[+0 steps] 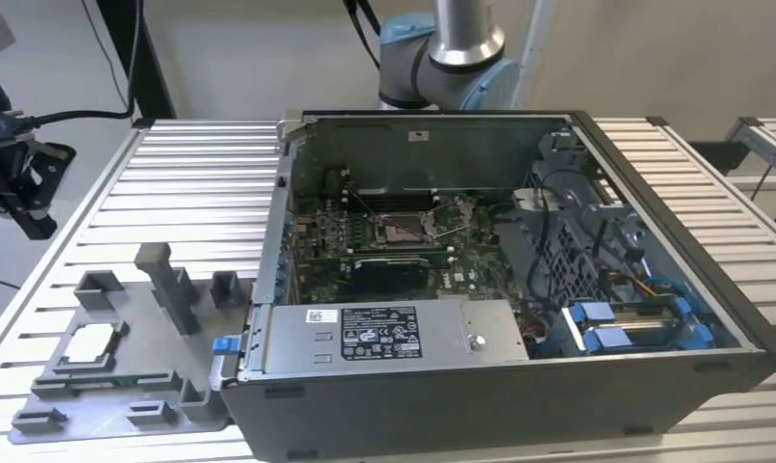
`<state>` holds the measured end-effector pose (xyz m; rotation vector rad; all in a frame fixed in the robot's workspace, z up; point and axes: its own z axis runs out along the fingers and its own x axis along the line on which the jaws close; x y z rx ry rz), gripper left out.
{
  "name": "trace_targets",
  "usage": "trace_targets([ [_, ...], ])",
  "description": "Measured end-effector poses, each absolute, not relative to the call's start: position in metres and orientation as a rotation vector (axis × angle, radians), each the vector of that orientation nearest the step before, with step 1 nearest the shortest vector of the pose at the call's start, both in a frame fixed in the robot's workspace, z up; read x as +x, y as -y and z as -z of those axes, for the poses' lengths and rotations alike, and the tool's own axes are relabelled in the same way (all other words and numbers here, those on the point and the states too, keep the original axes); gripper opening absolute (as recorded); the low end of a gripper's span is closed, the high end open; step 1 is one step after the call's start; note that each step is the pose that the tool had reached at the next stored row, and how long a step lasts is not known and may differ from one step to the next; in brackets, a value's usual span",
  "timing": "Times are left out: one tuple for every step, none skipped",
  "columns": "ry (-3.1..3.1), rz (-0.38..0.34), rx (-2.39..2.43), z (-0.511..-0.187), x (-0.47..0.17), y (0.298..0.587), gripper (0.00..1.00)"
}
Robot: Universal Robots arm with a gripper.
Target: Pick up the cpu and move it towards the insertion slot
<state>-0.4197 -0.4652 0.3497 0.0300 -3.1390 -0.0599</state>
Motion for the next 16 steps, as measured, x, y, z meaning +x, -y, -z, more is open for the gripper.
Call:
trace_targets([
  [3.139, 0.06, 0.03, -0.3497, -0.4197, 0.4652, 0.0],
  [3.139, 0.06, 0.03, -0.3497, -0.4197, 0.4654, 0.0],
  [3.139, 0.06, 0.03, -0.3498, -0.4196, 0.4655, 0.0],
  [3.139, 0.06, 0.03, -0.3498, -0.4196, 0.4656, 0.0],
  [3.139, 0.06, 0.03, -0.3498, -0.4196, 0.4657, 0.0],
  [3.139, 0.06, 0.03, -0.3498, -0.4196, 0.4658, 0.0],
  [3.139, 0.06, 0.03, -0.3498, -0.4196, 0.4659, 0.0],
  [3.139, 0.06, 0.03, -0.3498, -0.4196, 0.466, 0.0],
  [3.139, 0.06, 0.03, -0.3498, -0.4196, 0.4661, 1.0],
  [3.139, 0.06, 0.03, -0.3498, -0.4196, 0.4662, 1.0],
  [3.139, 0.06, 0.03, -0.3497, -0.4196, 0.4663, 1.0],
  [3.139, 0.06, 0.03, -0.3497, -0.4196, 0.4664, 1.0],
  [3.139, 0.06, 0.03, -0.3497, -0.4196, 0.4665, 1.0],
  [3.139, 0.06, 0.03, -0.3498, -0.4196, 0.4666, 1.0],
  [3.139, 0.06, 0.03, -0.3498, -0.4196, 0.4683, 1.0],
  [3.139, 0.06, 0.03, -0.3498, -0.4196, 0.47, 1.0],
])
